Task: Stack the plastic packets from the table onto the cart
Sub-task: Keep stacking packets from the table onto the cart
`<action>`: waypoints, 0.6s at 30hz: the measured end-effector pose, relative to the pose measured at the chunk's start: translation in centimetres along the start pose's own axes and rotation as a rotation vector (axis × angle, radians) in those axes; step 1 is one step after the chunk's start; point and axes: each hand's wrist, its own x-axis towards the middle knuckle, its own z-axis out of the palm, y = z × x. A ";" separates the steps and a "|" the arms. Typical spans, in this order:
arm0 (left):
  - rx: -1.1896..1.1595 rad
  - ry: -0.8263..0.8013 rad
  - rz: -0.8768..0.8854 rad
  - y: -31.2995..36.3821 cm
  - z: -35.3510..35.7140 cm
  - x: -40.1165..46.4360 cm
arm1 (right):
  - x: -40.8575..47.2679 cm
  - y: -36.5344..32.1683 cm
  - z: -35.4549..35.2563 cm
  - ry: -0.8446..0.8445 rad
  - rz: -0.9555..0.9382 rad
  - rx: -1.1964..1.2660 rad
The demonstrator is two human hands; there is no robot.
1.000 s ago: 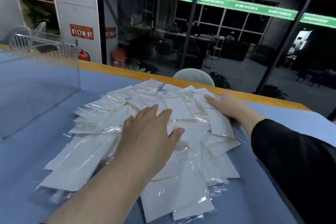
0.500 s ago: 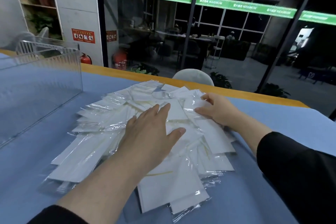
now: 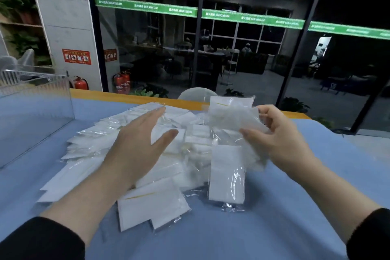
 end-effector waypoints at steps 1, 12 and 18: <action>-0.056 0.038 0.026 0.8 -0.1 -0.4 | -0.9 -0.5 -1.2 -0.002 -0.007 0.003; -0.673 -0.029 -0.131 13.1 8.4 -1.4 | -5.5 2.2 -4.7 -0.080 -0.025 -0.184; -0.551 -0.100 -0.130 11.5 9.6 -1.5 | -5.1 4.1 -4.7 -0.171 -0.016 -0.266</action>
